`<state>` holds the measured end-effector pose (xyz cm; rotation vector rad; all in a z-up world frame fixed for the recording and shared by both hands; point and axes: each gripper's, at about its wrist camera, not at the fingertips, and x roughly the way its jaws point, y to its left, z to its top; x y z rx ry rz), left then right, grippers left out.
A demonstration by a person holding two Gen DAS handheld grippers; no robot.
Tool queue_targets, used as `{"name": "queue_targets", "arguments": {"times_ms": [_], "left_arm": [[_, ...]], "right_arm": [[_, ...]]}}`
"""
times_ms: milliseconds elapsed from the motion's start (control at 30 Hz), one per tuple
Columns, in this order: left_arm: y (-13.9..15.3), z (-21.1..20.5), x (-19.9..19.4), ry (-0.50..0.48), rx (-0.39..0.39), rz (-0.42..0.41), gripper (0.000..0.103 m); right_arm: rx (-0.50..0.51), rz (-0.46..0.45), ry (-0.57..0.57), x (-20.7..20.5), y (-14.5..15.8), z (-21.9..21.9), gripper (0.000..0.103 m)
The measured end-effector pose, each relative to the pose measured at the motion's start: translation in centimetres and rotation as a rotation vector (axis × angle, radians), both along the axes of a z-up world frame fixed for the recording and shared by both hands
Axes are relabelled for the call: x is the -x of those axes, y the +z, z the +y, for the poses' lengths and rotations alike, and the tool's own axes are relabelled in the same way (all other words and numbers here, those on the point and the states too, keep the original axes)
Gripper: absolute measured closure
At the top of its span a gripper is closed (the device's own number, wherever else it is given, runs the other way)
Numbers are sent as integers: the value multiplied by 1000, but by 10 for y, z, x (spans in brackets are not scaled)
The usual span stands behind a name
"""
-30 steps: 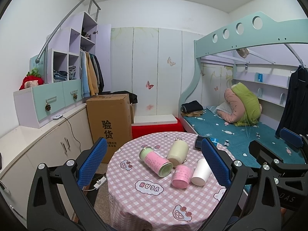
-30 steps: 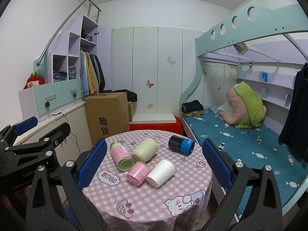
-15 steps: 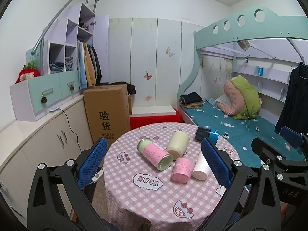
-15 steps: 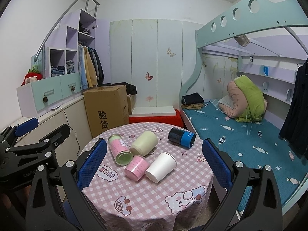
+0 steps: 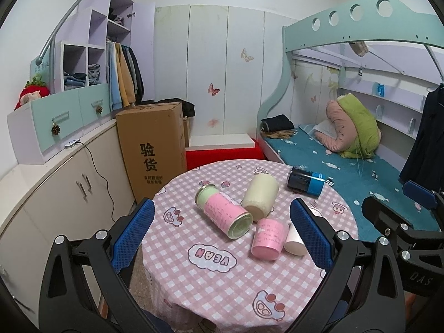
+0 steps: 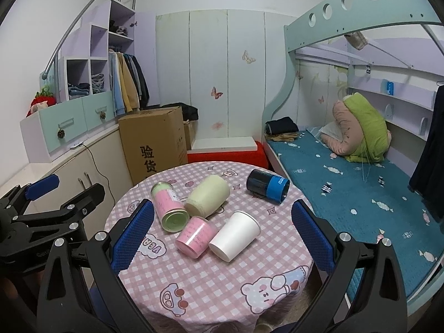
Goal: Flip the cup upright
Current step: 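Reach the left gripper to the pale green cup and grasp its body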
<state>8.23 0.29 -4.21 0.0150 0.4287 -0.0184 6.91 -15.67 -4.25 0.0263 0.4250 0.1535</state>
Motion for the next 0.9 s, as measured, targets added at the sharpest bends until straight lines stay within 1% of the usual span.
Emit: {"name": "queue_targets", "arguments": {"times_ms": [333,533,633,700,767,867,900], "left_arm": [[2,-4,-31,-4,-9,20,5],[-2,-12,-61,-7,-21,49,5],[-10,-19,-83,-15,-35,79,5],[-17,-25,-101,-37,-37,113,5],[-27,-30,-123,-52,-26,161,5],[-42,-38,-150,-63,-39,213,5],[-49,-41,-162,-71,-43,245,5]], "right_arm": [[-10,25,-2,-31,2,-4,7],[-21,59,-3,-58,-3,-11,7],[-17,83,-17,-76,-10,-16,7],[-16,96,-27,-87,-16,-19,7],[-18,122,-39,-104,-25,-26,7],[-16,156,-53,-126,-36,-31,7],[-16,167,-57,-133,-41,-33,7]]}}
